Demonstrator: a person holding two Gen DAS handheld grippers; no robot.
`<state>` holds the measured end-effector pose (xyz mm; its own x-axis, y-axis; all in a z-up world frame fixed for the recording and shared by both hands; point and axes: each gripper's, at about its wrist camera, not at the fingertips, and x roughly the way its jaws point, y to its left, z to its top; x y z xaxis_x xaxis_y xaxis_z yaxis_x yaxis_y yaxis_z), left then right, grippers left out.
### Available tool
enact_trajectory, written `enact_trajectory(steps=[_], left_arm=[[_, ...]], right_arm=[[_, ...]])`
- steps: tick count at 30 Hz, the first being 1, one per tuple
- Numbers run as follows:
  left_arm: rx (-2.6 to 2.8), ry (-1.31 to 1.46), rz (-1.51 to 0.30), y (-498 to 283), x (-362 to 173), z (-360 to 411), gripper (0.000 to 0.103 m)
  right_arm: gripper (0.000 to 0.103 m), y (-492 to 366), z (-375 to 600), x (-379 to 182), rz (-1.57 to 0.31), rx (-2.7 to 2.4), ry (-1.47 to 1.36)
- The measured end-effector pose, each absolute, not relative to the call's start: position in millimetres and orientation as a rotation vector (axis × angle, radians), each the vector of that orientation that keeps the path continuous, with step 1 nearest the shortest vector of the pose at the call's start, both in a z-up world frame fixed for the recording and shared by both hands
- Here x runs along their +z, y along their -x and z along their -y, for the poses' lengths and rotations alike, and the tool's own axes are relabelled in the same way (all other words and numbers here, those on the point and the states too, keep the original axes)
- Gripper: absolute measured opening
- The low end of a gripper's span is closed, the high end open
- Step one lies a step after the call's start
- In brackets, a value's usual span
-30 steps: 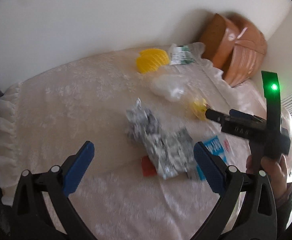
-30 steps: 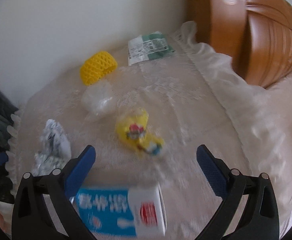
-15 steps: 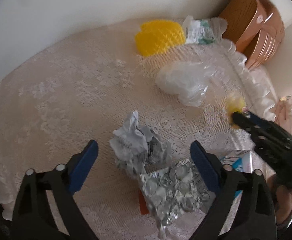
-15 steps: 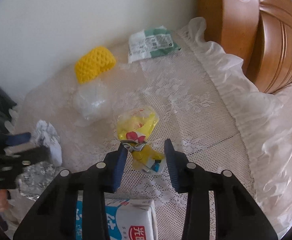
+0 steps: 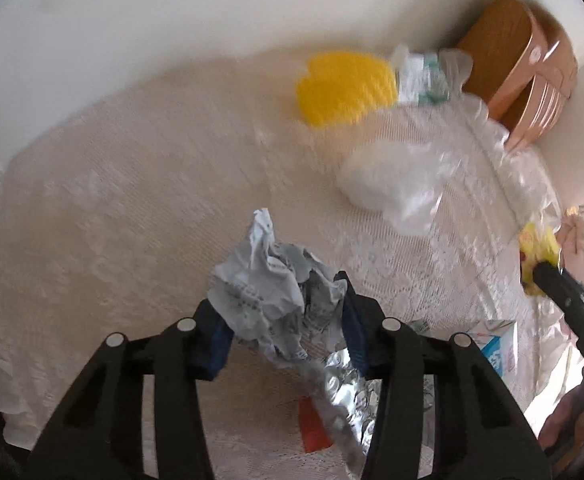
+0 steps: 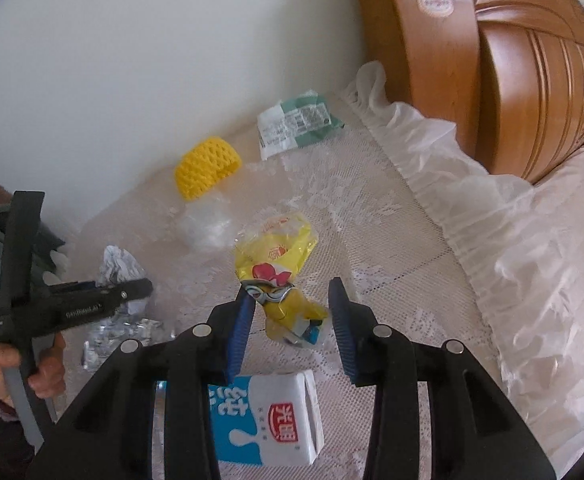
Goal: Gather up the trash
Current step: 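Grasp the yellow toy packet with the right tool while the left tool grasps crumpled grey paper, then carry both items to the wastebasket and open the right tool to drop the packet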
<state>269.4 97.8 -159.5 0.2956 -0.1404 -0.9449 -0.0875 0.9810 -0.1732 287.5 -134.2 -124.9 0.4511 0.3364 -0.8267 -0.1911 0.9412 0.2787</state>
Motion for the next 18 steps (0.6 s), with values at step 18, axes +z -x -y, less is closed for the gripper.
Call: enact_trajectory(steps=[18], left_arm=[[-0.16, 0.016, -1.022, -152, -43, -33, 0.046]], right_arm=[[0.04, -128, 199, -82, -0.956, 0.135, -0.247]])
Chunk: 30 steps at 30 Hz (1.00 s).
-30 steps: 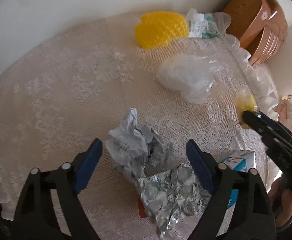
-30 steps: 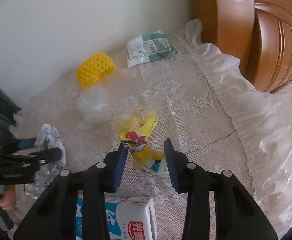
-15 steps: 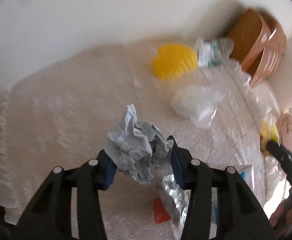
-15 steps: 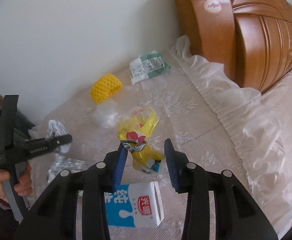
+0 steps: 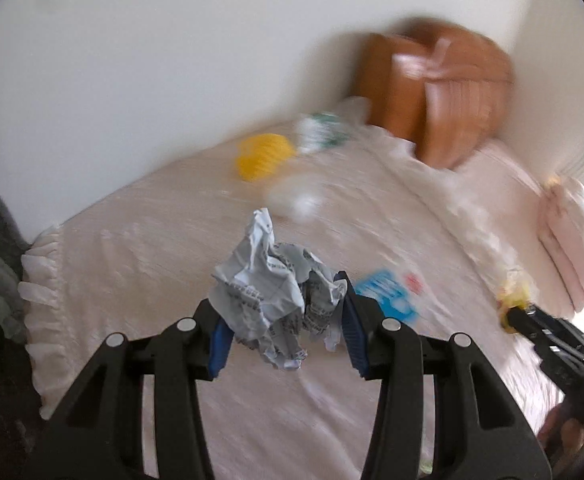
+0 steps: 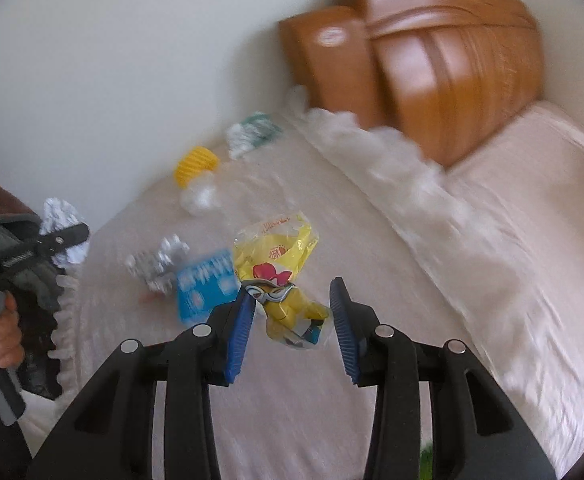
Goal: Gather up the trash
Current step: 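Carry both items to the wastebasket and open the right tool to drop the packet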
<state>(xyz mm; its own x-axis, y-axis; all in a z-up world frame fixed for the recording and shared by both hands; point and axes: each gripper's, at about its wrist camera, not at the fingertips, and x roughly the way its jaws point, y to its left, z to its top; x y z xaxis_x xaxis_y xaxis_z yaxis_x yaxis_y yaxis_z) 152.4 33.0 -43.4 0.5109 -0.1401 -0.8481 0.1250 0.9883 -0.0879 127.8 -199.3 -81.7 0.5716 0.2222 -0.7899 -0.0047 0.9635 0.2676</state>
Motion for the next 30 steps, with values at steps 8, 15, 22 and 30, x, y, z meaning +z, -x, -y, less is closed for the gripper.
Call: enact_trajectory(steps=[8, 15, 22, 30], left_arm=[[-0.396, -0.111, -0.977, -77, -24, 52, 0.046], [-0.544, -0.19, -0.961, -37, -19, 103, 0.046], [-0.619, -0.239, -0.948, -11, -16, 132, 0.046], [-0.651, -0.282, -0.934, 6, -15, 149, 0.046]], right_arm=[[0.04, -7, 271, -102, -0.989, -0.103, -0.353], [0.04, 71, 324, -121, -1.0, -0.285, -0.453], [0.041, 113, 363, -146, -1.038, -0.46, -0.496], [0.093, 135, 388, -171, -1.065, -0.577, -0.521]])
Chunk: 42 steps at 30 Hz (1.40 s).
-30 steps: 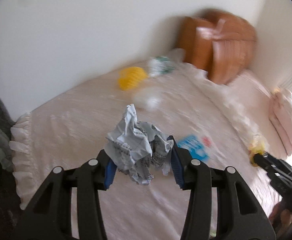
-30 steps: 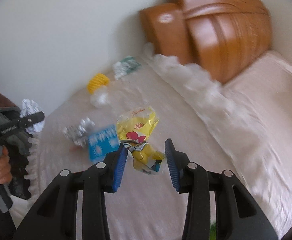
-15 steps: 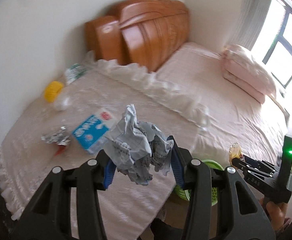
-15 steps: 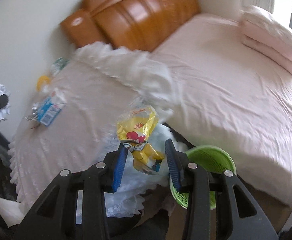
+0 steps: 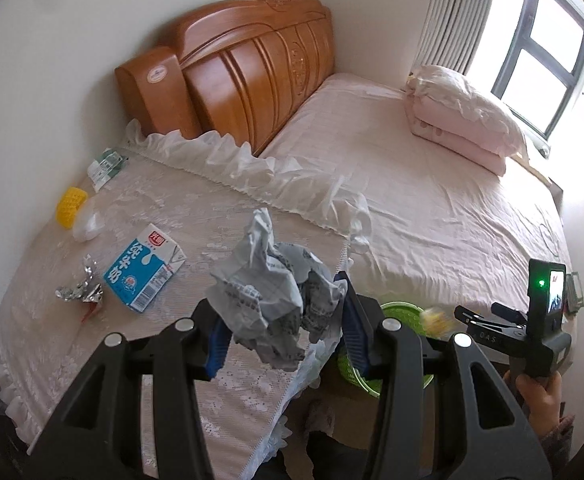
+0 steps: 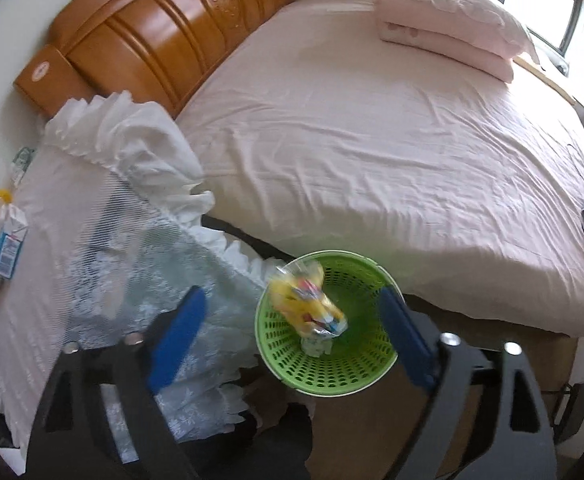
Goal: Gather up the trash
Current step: 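Carry both items to the wastebasket and open the right tool to drop the packet, then lower the crumpled grey paper in the left tool into the wastebasket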
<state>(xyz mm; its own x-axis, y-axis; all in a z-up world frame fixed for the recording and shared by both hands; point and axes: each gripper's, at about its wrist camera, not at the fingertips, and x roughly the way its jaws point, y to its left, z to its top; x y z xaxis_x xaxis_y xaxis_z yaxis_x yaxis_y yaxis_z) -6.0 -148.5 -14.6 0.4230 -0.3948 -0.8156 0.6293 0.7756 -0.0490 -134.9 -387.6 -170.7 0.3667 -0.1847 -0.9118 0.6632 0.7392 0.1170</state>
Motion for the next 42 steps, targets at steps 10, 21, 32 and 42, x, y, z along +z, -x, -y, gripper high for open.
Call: enact_trajectory(steps=[10, 21, 32, 42], left_arm=[[-0.687, -0.317, -0.923, 19, -14, 166, 0.046], [-0.748, -0.362, -0.924, 38, -17, 204, 0.046], [-0.937, -0.44, -0.948, 86, -30, 284, 0.046], [-1.02, -0.498, -0.95, 114, -37, 327, 0.047]], right_arm=[[0.1, 153, 406, -170, -1.053, -0.603, -0.541], [0.1, 174, 421, -161, -1.023, -0.637, -0.566], [0.1, 233, 444, -124, -0.954, -0.719, -0.564], [0.1, 271, 464, -118, -0.918, -0.785, -0.601]])
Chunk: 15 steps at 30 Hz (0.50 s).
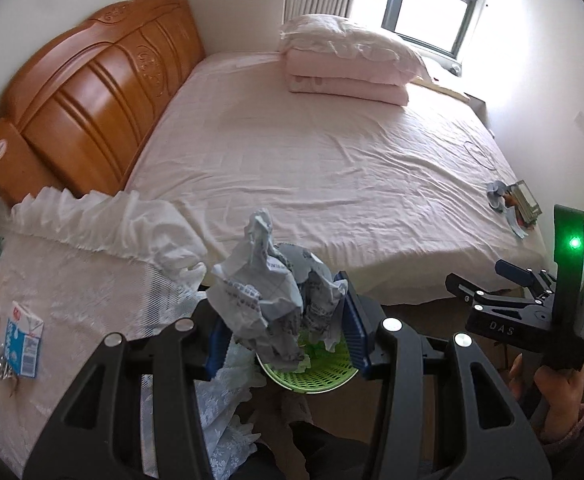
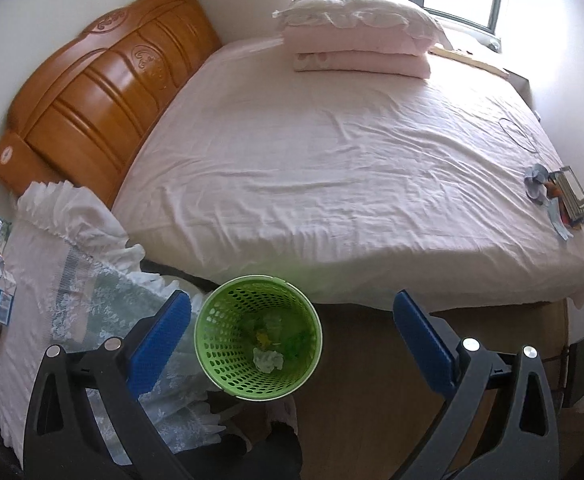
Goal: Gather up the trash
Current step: 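Lower the crumpled grey paper in the left tool into the wastebasket, then move both empty tools back over the foil and carton on the bed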
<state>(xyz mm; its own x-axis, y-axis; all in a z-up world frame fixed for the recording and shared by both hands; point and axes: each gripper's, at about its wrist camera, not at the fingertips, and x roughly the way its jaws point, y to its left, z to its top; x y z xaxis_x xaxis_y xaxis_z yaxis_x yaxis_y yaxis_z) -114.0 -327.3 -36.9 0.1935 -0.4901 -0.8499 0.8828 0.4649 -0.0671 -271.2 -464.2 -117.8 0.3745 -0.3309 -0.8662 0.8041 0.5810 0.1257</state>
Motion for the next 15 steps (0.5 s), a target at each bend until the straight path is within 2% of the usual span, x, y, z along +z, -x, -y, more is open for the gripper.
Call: enact_trajectory(steps=[3, 5, 7, 11, 15], left_arm=[[-1.037, -0.501, -0.951, 117, -38, 334, 0.058], [-1.056, -0.495, -0.945, 118, -36, 336, 0.079], [-1.067, -0.489, -0.929, 120, -34, 337, 0.086], [-1.072, -0.478, -0.93, 120, -32, 341, 0.093], [-1.069, -0.468, -0.932, 116, -31, 339, 0.093]], right_arm=[[0.1, 277, 467, -118, -0.917, -0.792, -0.609], [0.1, 280, 468, -119, -0.91, -0.797, -0.617], [0.1, 281, 469, -119, -0.907, -0.797, -0.62], [0.1, 281, 469, -120, -0.905, -0.795, -0.621], [0.1, 277, 467, -120, -0.906, -0.791, -0.621]])
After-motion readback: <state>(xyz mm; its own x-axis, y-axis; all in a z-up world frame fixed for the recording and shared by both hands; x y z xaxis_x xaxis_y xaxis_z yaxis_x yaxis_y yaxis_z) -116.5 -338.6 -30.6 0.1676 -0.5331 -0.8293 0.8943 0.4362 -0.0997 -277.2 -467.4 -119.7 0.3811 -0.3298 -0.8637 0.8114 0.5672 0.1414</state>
